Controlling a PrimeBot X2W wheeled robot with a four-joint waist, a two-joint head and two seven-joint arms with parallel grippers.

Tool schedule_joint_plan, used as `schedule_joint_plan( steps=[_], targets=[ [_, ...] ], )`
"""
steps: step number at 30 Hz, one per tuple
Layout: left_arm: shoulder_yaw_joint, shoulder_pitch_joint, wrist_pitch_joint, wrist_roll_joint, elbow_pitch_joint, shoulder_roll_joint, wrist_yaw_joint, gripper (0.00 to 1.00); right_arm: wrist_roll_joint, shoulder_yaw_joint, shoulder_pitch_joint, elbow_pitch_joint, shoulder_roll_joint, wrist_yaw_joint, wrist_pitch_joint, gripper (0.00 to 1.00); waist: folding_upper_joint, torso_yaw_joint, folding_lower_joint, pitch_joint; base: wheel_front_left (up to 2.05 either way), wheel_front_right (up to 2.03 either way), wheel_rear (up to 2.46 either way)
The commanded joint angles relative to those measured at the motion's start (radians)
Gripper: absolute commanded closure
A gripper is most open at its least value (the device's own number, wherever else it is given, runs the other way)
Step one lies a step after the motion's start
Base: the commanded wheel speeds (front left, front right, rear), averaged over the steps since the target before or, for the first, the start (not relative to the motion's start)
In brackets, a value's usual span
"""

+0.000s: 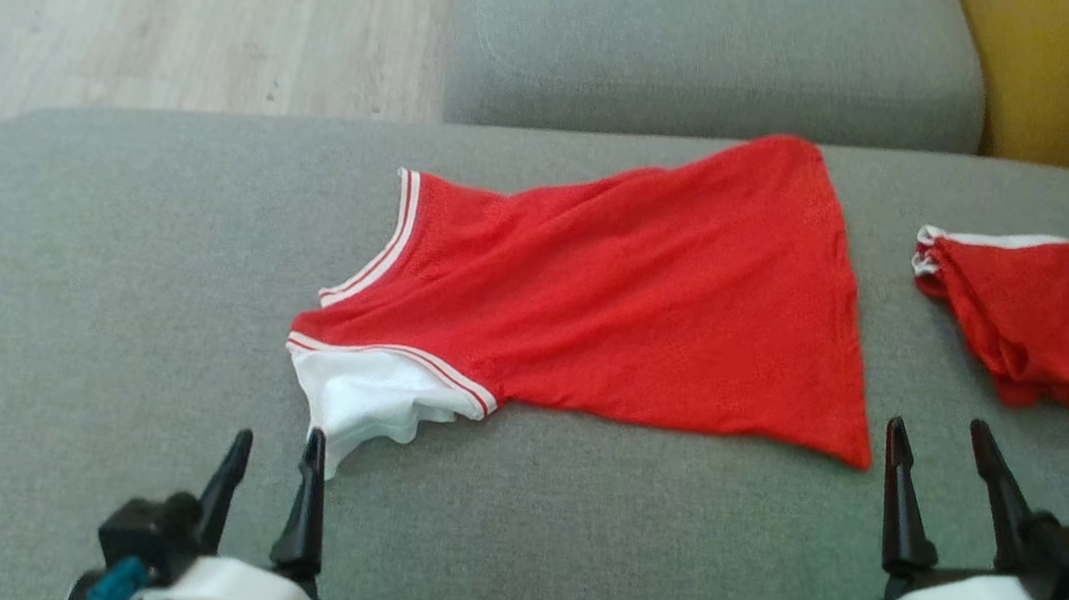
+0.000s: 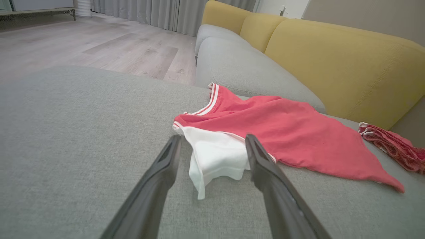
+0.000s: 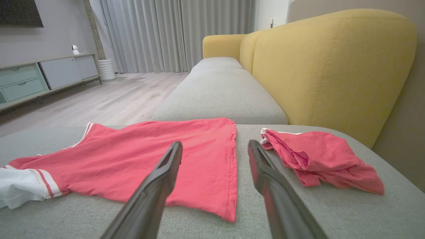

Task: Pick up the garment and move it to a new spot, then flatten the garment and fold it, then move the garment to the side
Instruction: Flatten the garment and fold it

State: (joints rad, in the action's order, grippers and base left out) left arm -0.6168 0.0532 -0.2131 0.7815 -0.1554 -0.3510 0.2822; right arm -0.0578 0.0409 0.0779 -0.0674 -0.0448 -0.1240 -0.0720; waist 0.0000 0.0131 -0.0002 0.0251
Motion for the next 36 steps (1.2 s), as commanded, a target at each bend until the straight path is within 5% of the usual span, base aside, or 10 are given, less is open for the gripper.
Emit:
schedule_joint_plan(
  steps=[1, 29, 36],
  targets=[
    [0.025, 0.023, -0.015, -0.011, 0.035, -0.009, 0.009, 0.00, -0.012, -0.028, -0.014, 0.029, -0.005, -0.007, -0.018, 0.00, 0.0000, 0.012, 0.0002, 0.024, 0.00, 0.00, 0.00],
    [0.022, -0.018, -0.024, -0.040, 0.048, -0.022, 0.036, 0.00, -0.026, -0.080, 0.021, -0.032, -0.005, -0.007, -0.043, 0.00, 0.0000, 0.023, 0.0002, 0.018, 0.00, 0.00, 0.00],
    [-0.011, 0.036, 0.026, -0.032, -0.029, 0.002, 0.006, 0.00, -0.010, -0.085, -0.001, -0.028, -0.005, -0.007, -0.035, 0.00, 0.0000, -0.003, 0.0002, -0.041, 0.00, 0.00, 0.00]
  ],
)
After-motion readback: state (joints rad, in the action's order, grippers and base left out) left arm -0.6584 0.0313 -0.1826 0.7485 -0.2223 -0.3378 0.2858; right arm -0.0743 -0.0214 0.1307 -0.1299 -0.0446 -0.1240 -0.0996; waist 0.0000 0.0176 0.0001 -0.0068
